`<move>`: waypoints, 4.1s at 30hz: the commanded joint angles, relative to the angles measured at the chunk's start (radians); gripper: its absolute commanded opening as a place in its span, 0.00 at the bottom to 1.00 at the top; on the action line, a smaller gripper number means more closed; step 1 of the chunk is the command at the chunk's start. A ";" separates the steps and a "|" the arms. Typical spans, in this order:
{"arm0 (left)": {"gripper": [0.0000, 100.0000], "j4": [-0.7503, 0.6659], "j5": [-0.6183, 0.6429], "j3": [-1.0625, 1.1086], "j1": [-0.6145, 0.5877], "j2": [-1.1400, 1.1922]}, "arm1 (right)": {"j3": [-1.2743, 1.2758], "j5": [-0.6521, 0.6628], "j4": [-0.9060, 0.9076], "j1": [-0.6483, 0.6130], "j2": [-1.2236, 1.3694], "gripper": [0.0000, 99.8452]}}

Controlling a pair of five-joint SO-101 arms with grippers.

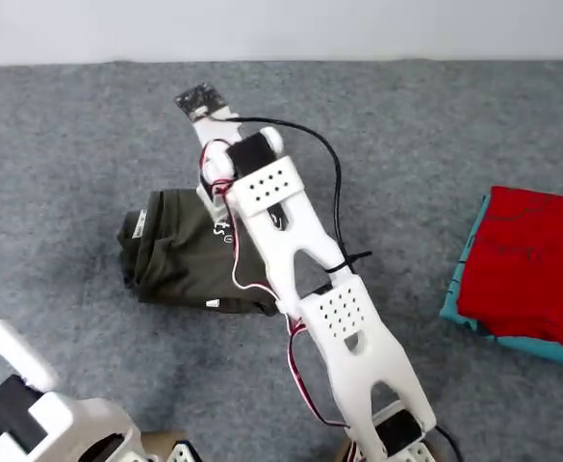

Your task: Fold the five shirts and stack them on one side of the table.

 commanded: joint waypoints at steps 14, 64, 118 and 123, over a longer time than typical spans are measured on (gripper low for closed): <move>0.02 -0.014 -0.005 -0.002 -0.002 -0.043 | 0.249 0.068 -0.130 -0.231 -0.019 0.06; 0.02 -0.095 0.000 0.093 0.000 -0.046 | -0.011 0.049 0.042 -0.291 -0.166 0.06; 0.02 -0.075 0.000 0.094 0.002 -0.046 | 0.514 -0.041 0.039 0.114 -0.156 0.01; 0.02 -0.075 -0.002 0.094 0.002 -0.049 | 0.514 0.250 0.038 0.254 -0.274 0.01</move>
